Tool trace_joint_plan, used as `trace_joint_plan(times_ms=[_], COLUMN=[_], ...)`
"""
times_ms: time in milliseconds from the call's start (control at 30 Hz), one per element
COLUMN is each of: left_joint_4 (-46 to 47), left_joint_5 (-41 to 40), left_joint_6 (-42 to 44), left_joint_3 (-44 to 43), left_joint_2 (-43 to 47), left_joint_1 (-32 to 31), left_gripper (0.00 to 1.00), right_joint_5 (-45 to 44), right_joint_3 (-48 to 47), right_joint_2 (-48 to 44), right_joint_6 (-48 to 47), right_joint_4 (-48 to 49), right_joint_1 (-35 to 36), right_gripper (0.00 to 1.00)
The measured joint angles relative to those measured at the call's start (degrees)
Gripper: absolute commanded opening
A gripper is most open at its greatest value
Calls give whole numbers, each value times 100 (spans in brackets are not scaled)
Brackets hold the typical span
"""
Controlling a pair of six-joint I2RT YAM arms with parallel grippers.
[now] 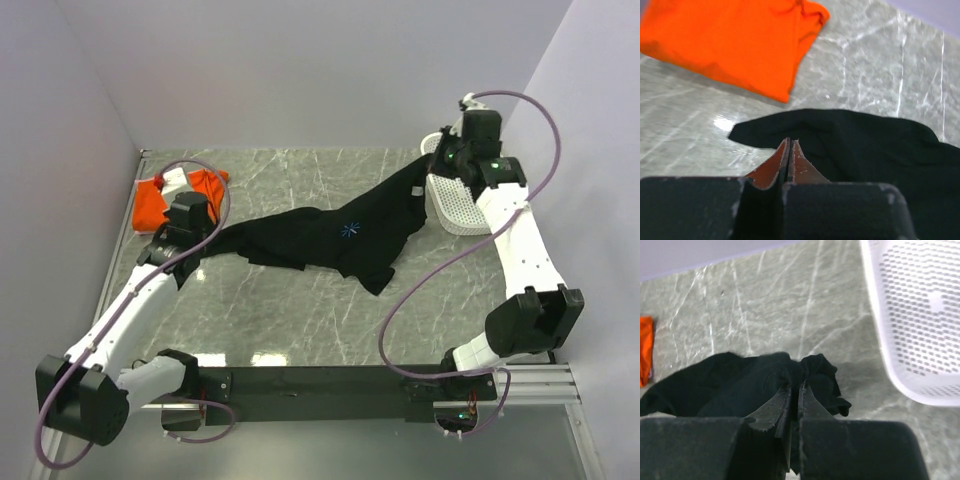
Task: Fold and stack the t-shirts
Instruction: Flatten the tshirt out
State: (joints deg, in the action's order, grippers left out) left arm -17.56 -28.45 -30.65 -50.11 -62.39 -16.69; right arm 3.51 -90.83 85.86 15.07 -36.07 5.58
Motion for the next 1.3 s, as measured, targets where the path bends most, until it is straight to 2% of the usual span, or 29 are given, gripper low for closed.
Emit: trace_joint_plan(times_ms=[100,133,167,233,267,367,400,500,567,633,833,1033,1300], left_joint_4=[-83,-70,-52,17,107,461,560,688,706,892,1268,1370,1296], left_joint_5=[-131,-136,-136,-114,-72,299,483,997,1276,1598,2227,2524,2581], left_joint_6=[0,0,-2,11,-2,7,15,11,26,63,107,96,-13], left_joint_3=[-4,-7,-9,0,15,212,352,793,885,883,935,1134,1134], left_joint_2=[275,341,369,310,138,-407,-608,-981,-1113,-1250,-1722,-2076,-2092], left_joint_1=[46,59,74,101,142,415,586,1025,1145,1152,1147,1147,1145], left_gripper=[1,6,23,35,46,63,65,67,62,59,61,61,59], right_joint_5=[92,107,111,155,188,243,264,321,354,382,490,575,616], right_joint_3=[-334,-509,-678,-879,-892,-754,-649,-280,-114,-20,116,138,240], right_joint_2=[4,9,9,4,-9,-13,-13,-13,-13,-13,-13,-15,-31], right_joint_6=[-2,-2,-2,-2,0,2,2,2,4,4,7,7,7], right_joint_4=[-190,-219,-223,-131,-57,46,59,72,76,92,240,275,341], right_joint_1=[-304,-376,-433,-470,-468,-459,-459,-461,-461,-461,-461,-461,-461], right_gripper=[0,0,0,0,0,0,0,0,0,0,0,0,0])
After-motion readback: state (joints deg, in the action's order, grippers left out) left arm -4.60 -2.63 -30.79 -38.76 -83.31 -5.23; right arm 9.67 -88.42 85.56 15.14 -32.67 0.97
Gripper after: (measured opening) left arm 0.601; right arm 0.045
